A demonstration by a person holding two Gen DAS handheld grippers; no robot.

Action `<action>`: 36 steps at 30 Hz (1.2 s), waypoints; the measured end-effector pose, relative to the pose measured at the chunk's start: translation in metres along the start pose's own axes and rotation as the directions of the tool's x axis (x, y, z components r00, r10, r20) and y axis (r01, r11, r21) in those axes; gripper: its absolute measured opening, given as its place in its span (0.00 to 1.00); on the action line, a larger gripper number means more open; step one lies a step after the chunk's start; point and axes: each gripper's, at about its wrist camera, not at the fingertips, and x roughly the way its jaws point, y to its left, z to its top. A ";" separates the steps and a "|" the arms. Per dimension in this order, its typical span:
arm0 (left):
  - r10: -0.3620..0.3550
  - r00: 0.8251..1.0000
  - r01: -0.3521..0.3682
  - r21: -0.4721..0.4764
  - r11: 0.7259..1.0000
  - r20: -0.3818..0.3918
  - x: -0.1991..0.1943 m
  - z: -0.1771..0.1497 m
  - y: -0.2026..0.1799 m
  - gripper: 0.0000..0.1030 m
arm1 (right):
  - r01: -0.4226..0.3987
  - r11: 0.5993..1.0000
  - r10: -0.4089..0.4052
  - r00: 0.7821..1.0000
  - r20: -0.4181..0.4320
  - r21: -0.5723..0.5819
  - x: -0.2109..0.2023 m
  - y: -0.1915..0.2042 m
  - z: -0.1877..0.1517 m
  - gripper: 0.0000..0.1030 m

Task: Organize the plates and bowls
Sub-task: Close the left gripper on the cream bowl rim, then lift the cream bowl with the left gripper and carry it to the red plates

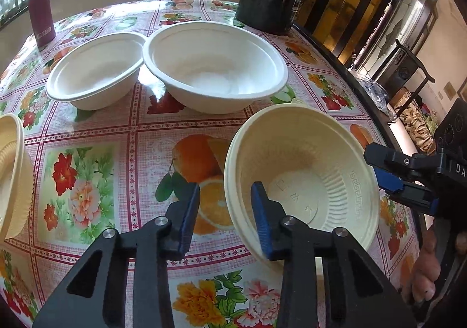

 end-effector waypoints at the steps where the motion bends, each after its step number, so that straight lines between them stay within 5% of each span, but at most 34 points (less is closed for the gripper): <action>1: -0.005 1.000 0.005 -0.001 1.000 -0.002 0.000 0.000 0.000 0.25 | 0.005 1.000 -0.005 1.000 -0.004 -0.005 0.001 0.000 0.000 0.37; 10: -0.021 1.000 0.021 0.003 1.000 0.002 -0.001 -0.001 -0.001 0.20 | 0.067 0.997 -0.067 0.998 0.006 -0.045 0.006 0.002 -0.001 0.10; 23: 0.018 1.000 -0.018 0.008 1.000 0.020 -0.009 -0.008 -0.001 0.20 | 0.087 0.993 -0.083 0.995 0.050 -0.082 0.005 0.014 -0.009 0.09; 36: 0.120 0.988 -0.116 -0.038 0.992 0.099 -0.064 -0.035 0.041 0.20 | -0.015 0.989 0.019 0.999 0.027 -0.147 0.020 0.062 -0.051 0.09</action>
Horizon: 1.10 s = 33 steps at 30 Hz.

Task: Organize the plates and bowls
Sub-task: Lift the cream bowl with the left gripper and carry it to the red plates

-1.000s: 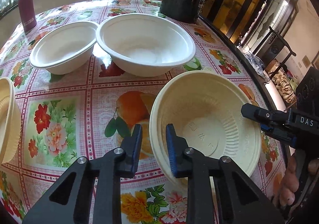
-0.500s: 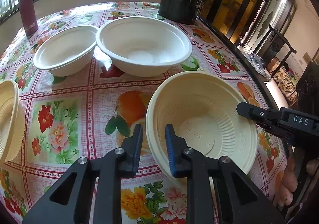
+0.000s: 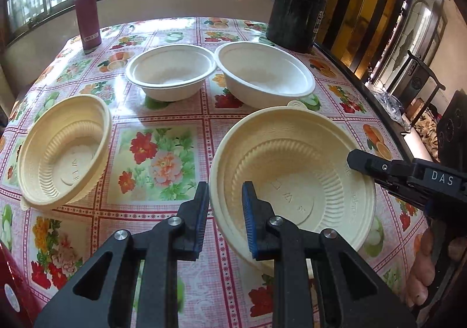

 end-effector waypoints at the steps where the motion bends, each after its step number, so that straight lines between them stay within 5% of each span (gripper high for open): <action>1: 0.006 1.000 -0.006 -0.001 1.000 0.007 -0.005 -0.002 0.004 0.20 | -0.010 1.000 0.010 1.000 -0.002 -0.002 0.001 0.004 -0.003 0.10; 16: 0.054 0.997 -0.048 -0.119 0.992 0.049 -0.048 -0.022 0.071 0.21 | -0.031 0.997 0.027 0.998 -0.057 -0.070 0.032 0.059 -0.044 0.09; 19: 0.031 0.999 -0.027 -0.188 0.982 0.016 -0.047 -0.024 0.092 0.45 | -0.028 0.998 0.025 0.998 -0.052 -0.060 0.033 0.052 -0.041 0.09; 20: 0.032 0.999 -0.031 -0.207 0.978 0.004 -0.045 -0.024 0.097 0.64 | -0.029 0.998 0.026 0.998 -0.053 -0.053 0.034 0.049 -0.040 0.09; 21: 0.028 1.000 -0.030 -0.217 0.976 -0.013 -0.042 -0.024 0.100 0.72 | -0.033 0.999 0.031 0.998 -0.056 -0.041 0.035 0.046 -0.039 0.09; 25: -0.044 0.998 0.030 -0.259 0.966 -0.051 -0.030 -0.024 0.100 0.72 | -0.048 0.998 0.046 0.997 -0.064 -0.034 0.037 0.041 -0.037 0.09; 33: -0.066 0.991 0.040 -0.216 0.976 -0.115 -0.003 -0.024 0.072 0.72 | -0.067 0.998 0.066 0.994 -0.084 -0.008 0.040 0.030 -0.033 0.13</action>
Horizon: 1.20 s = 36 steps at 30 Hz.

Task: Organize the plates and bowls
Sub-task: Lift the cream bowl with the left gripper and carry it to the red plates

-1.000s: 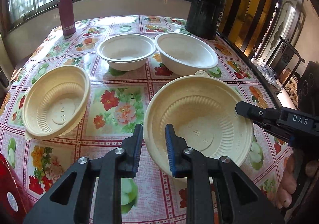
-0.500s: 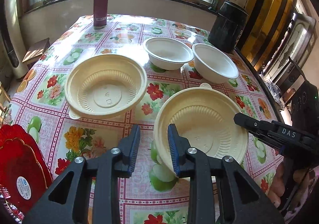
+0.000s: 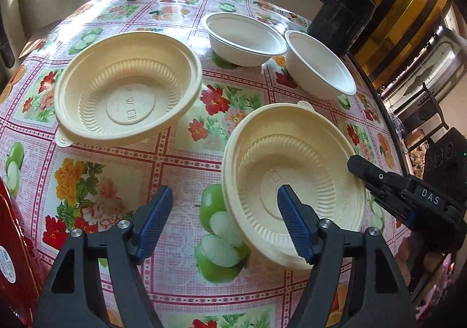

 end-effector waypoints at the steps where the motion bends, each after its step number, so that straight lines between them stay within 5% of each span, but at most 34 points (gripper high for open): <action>1: -0.004 1.000 0.004 0.006 1.000 0.001 0.001 0.000 -0.003 0.72 | -0.003 1.000 0.003 1.000 -0.001 -0.002 0.000 0.000 0.000 0.13; 5: 0.033 0.999 -0.035 0.048 0.998 0.039 -0.001 0.001 -0.013 0.68 | 0.000 1.000 0.000 1.000 0.001 -0.008 0.000 0.003 -0.001 0.13; 11: 0.059 0.995 -0.065 0.071 0.995 0.081 -0.006 0.005 -0.011 0.31 | 0.000 1.000 0.000 1.000 -0.014 -0.005 0.002 0.002 -0.002 0.14; 16: 0.054 0.996 -0.059 0.071 0.996 0.075 0.002 0.002 -0.007 0.11 | 0.033 0.999 -0.033 0.999 -0.009 -0.010 0.004 0.001 -0.004 0.13; 24: 0.042 0.995 -0.047 0.059 0.997 0.092 -0.014 0.000 -0.002 0.10 | 0.020 0.999 -0.019 1.000 0.023 -0.046 -0.003 0.017 -0.009 0.09; 36: 0.082 0.967 -0.090 0.019 0.996 0.239 -0.109 -0.016 0.039 0.10 | -0.058 0.984 0.058 0.998 -0.004 -0.170 -0.001 0.096 -0.033 0.13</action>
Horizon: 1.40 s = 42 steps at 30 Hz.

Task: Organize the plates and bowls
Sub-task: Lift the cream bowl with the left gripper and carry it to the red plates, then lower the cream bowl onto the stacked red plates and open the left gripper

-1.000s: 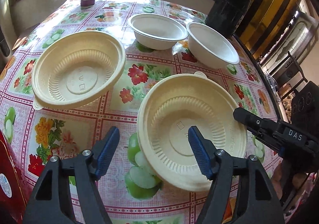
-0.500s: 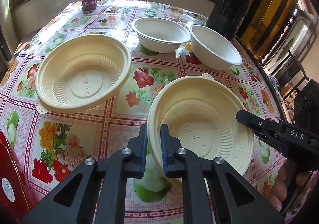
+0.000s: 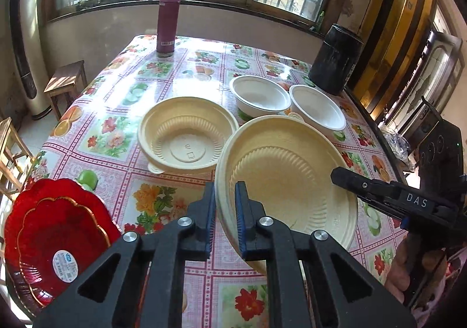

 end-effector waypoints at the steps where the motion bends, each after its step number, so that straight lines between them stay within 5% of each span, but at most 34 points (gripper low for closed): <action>1: 0.008 1.000 -0.008 -0.012 1.000 0.010 -0.009 -0.002 0.009 0.10 | -0.008 1.000 0.008 1.000 -0.009 -0.019 0.004 0.011 -0.002 0.13; 8: 0.105 0.993 -0.096 -0.135 0.986 0.060 -0.064 -0.027 0.083 0.10 | -0.086 0.984 0.065 0.989 -0.132 -0.156 0.055 0.091 -0.025 0.13; 16: 0.230 0.971 -0.205 -0.272 0.940 0.062 -0.095 -0.058 0.154 0.10 | -0.150 0.950 0.072 0.959 -0.275 -0.276 0.119 0.163 -0.072 0.13; 29: 0.205 0.978 -0.207 -0.374 0.904 -0.047 -0.070 -0.096 0.199 0.12 | -0.099 0.917 -0.033 0.947 -0.320 -0.387 0.159 0.181 -0.116 0.14; 34: 0.291 0.957 -0.275 -0.367 0.889 -0.011 -0.083 -0.095 0.200 0.41 | -0.111 0.903 0.008 0.970 -0.241 -0.414 0.140 0.183 -0.109 0.54; 36: 0.293 0.956 -0.261 -0.372 0.891 0.031 -0.091 -0.093 0.201 0.71 | -0.129 0.901 0.050 0.979 -0.196 -0.415 0.128 0.180 -0.103 0.65; 37: 0.275 0.960 -0.237 -0.376 0.896 0.051 -0.092 -0.092 0.199 0.77 | -0.139 0.901 0.076 0.983 -0.167 -0.411 0.121 0.176 -0.099 0.73; 40: 0.190 0.979 -0.145 -0.395 0.907 0.077 -0.091 -0.086 0.193 0.80 | -0.148 0.910 0.133 0.989 -0.068 -0.386 0.101 0.158 -0.082 0.91; 42: 0.147 0.987 -0.110 -0.386 0.916 0.066 -0.083 -0.080 0.184 0.82 | -0.148 0.922 0.149 0.989 -0.023 -0.357 0.091 0.142 -0.068 0.92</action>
